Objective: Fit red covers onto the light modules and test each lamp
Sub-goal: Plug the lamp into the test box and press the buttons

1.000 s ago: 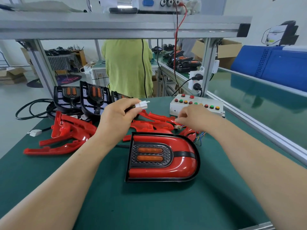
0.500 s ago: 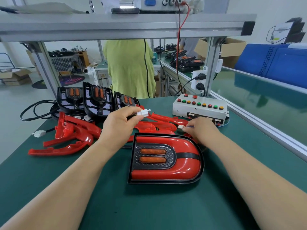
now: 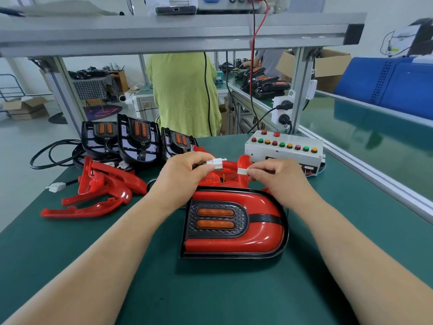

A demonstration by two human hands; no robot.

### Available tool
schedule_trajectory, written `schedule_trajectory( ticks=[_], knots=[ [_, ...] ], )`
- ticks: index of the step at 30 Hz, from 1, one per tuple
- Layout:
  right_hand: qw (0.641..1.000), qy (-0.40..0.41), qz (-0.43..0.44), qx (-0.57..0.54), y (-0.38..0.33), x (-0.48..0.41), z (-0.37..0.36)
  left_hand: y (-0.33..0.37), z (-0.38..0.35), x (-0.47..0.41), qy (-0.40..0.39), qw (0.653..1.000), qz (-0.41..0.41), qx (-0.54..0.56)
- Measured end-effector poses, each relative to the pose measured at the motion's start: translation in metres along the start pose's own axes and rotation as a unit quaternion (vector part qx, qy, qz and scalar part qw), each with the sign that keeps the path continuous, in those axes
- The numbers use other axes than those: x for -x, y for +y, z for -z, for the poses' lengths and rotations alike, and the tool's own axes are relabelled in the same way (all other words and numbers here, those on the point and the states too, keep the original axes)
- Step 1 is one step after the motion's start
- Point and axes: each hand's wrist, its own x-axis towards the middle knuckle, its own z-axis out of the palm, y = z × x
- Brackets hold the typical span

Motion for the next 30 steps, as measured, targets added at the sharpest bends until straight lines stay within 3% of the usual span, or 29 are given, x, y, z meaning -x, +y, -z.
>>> schedule_trajectory(
  ticks=[10, 17, 30],
  knots=[
    [0.993, 0.012, 0.031, -0.11, -0.004, 0.005, -0.003, 0.009, -0.01, -0.003, -0.052, 0.998, -0.022, -0.042],
    [0.992, 0.001, 0.036, -0.118, -0.005, 0.006, -0.002, 0.01, -0.012, -0.002, -0.023, 0.999, -0.027, -0.008],
    [0.993, -0.031, 0.027, -0.114, -0.009, 0.01, -0.005, 0.012, -0.016, 0.003, -0.042, 0.998, -0.048, 0.01]
  ],
)
